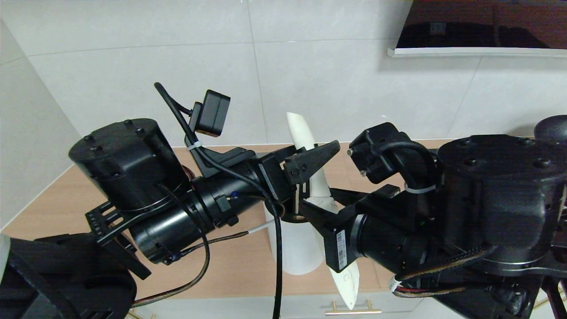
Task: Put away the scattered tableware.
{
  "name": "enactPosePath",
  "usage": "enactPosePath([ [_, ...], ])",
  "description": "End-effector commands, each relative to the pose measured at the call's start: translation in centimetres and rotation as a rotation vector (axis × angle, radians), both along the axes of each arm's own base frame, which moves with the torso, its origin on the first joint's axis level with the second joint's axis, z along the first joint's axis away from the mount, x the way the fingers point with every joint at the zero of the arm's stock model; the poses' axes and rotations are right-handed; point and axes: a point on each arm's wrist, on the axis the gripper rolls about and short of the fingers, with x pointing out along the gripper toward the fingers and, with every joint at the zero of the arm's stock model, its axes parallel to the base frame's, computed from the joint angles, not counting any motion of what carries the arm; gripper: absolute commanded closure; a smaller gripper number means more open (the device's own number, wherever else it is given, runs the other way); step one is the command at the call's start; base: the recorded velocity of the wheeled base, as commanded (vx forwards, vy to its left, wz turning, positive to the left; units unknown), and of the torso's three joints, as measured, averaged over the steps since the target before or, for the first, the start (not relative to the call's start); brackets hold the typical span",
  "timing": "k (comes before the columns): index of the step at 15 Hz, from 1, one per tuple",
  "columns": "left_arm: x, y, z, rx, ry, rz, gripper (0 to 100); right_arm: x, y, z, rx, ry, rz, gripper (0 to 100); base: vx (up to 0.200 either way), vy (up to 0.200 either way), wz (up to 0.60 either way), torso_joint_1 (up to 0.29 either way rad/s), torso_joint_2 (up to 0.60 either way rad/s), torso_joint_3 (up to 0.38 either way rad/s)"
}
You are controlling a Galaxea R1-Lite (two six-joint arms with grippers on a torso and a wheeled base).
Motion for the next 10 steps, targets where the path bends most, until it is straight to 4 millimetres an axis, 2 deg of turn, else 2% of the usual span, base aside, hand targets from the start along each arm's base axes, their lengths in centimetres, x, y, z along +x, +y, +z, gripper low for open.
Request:
enactPosePath([
  [1, -0.1, 0.0, -0.1, 0.002, 0.0, -0.002, 0, -0.2, 0.4, -0.6, -0.017, 0.009, 0.011, 100, 0.0, 0.0, 0.0, 0.0, 0.0, 0.0],
  [9, -0.6, -0.7, -1.0, 0.03, 0.023, -0.028, 0, -0.4, 0.4, -0.7, -0.018, 0.012, 0.018, 100, 0.0, 0.0, 0.0, 0.0, 0.0, 0.0],
  [10, -0.6, -0.9, -1.1, 0.036, 0.018, -0.032, 100, -0.4, 0.4, -0.7, -0.019, 0.013, 0.02, 100, 0.0, 0.0, 0.0, 0.0, 0.0, 0.0],
])
